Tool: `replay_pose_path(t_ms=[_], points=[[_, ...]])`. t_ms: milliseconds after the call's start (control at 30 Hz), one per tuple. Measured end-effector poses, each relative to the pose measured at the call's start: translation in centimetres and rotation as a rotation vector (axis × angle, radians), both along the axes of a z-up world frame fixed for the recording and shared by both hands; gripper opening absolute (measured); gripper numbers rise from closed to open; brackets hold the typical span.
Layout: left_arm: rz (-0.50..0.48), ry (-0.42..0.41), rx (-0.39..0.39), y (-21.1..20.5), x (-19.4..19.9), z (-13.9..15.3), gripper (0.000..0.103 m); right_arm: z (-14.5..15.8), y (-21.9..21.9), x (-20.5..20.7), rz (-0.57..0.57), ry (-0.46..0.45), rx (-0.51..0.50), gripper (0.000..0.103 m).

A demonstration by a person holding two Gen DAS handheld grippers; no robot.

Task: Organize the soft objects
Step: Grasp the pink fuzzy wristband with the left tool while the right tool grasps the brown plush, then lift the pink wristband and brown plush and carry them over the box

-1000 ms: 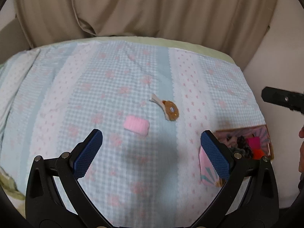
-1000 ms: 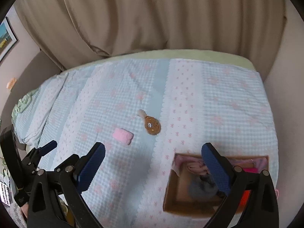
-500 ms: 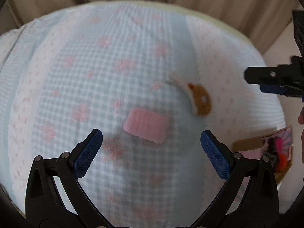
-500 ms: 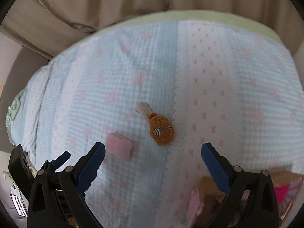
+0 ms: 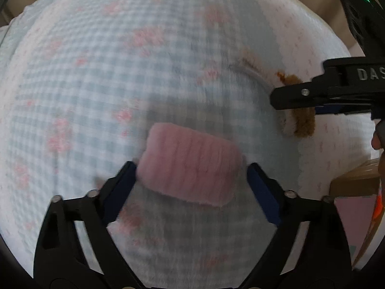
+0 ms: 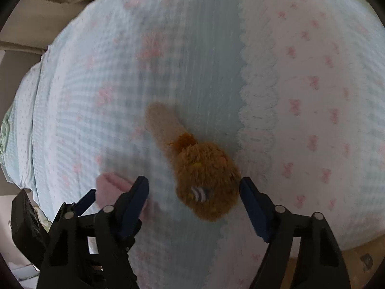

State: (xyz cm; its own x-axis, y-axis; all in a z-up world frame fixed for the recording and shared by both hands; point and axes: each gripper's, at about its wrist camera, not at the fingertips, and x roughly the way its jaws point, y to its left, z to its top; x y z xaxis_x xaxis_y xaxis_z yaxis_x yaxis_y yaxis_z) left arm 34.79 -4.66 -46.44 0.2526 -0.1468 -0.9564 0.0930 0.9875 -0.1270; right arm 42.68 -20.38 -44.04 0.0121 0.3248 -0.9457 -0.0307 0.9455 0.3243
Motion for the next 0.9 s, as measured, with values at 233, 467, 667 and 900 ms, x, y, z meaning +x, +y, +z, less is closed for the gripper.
replay_pose_path(t_ms=[233,467,667,900], points=[[-0.023,-0.017,0.096,-1.4,-0.2,-0.3,0.067,-1.2,-0.2,0.9,0.023,-0.012,-0.087,0.041],[-0.014,-0.036,0.09,-1.8,-0.4,1.2,0.04,-0.5,-1.1,0.8,0.002,-0.035,-0.072,0.036],[-0.007,-0.073,0.085,-1.6,-0.5,4.0,0.025,2.0,-0.6,0.0,-0.008,-0.072,-0.054,0.035],[0.013,-0.149,0.068,-0.8,-1.6,9.7,0.025,7.3,-0.7,-2.2,-0.006,-0.154,-0.042,0.035]])
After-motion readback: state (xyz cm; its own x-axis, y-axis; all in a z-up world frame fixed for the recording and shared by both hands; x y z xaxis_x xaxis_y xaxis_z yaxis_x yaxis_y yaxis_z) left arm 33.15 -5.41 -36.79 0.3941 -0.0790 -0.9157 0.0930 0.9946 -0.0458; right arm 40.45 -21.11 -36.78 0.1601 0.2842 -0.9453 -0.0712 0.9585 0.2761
